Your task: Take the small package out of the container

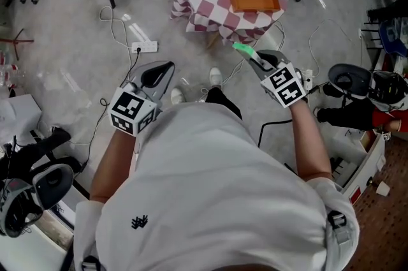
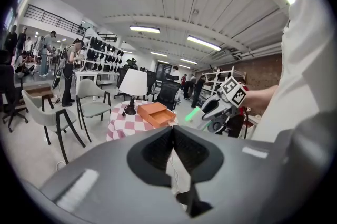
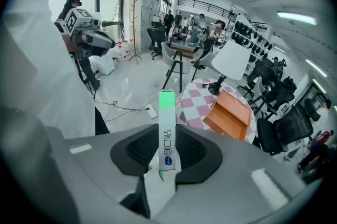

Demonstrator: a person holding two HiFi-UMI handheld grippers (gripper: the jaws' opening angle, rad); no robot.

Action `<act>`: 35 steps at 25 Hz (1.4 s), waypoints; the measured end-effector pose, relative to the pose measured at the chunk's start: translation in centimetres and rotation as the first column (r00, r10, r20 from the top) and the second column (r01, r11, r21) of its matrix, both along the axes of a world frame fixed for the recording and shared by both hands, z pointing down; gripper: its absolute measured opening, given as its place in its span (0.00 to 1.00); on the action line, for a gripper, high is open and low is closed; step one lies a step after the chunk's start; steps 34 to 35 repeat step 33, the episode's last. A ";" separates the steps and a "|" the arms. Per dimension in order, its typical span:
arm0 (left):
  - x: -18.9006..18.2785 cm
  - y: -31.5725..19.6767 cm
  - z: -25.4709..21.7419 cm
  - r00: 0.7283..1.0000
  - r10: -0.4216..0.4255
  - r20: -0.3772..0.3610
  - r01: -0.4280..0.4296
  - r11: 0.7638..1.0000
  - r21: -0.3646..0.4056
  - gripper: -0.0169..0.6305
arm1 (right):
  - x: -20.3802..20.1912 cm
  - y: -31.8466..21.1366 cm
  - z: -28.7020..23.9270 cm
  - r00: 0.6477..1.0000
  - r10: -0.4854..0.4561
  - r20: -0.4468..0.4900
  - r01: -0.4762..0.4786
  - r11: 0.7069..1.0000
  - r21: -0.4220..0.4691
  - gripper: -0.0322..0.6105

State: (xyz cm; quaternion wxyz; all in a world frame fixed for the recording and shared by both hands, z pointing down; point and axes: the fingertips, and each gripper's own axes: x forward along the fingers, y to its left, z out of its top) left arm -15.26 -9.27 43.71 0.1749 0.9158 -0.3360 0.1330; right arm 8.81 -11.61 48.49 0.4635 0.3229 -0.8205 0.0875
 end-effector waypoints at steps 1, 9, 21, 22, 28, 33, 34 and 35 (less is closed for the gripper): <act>-0.2 0.1 0.1 1.000 -0.002 -0.001 0.002 1.000 -0.001 0.11 | -0.2 0.1 0.0 1.000 -0.002 0.000 0.002 1.000 -0.001 0.20; -1.5 0.9 0.4 1.000 -0.016 -0.002 0.016 1.000 0.003 0.11 | -1.3 0.5 0.1 1.000 -0.017 -0.009 0.017 1.000 -0.002 0.20; -2.5 1.8 0.5 1.000 -0.022 -0.005 0.022 1.000 0.003 0.11 | -2.0 0.8 0.1 1.000 -0.022 -0.016 0.022 1.000 -0.002 0.20; -2.6 1.8 0.5 1.000 -0.022 -0.005 0.022 1.000 0.004 0.11 | -2.1 0.8 0.1 1.000 -0.022 -0.017 0.022 1.000 -0.002 0.20; -3.2 1.2 1.0 1.000 -0.030 0.000 0.030 1.000 -0.001 0.11 | -2.4 0.0 0.5 1.000 -0.024 -0.018 0.024 1.000 -0.005 0.20; -3.6 1.3 0.8 0.999 -0.032 0.005 0.032 0.999 -0.001 0.11 | -2.5 -0.1 0.6 1.000 -0.022 -0.020 0.022 1.000 -0.013 0.20; -3.6 1.3 0.8 0.999 -0.032 0.005 0.032 0.999 -0.001 0.11 | -2.5 -0.1 0.6 1.000 -0.022 -0.020 0.022 1.000 -0.013 0.20; -3.6 1.3 0.8 0.999 -0.032 0.005 0.032 0.999 -0.001 0.11 | -2.5 -0.1 0.6 1.000 -0.022 -0.020 0.022 1.000 -0.013 0.20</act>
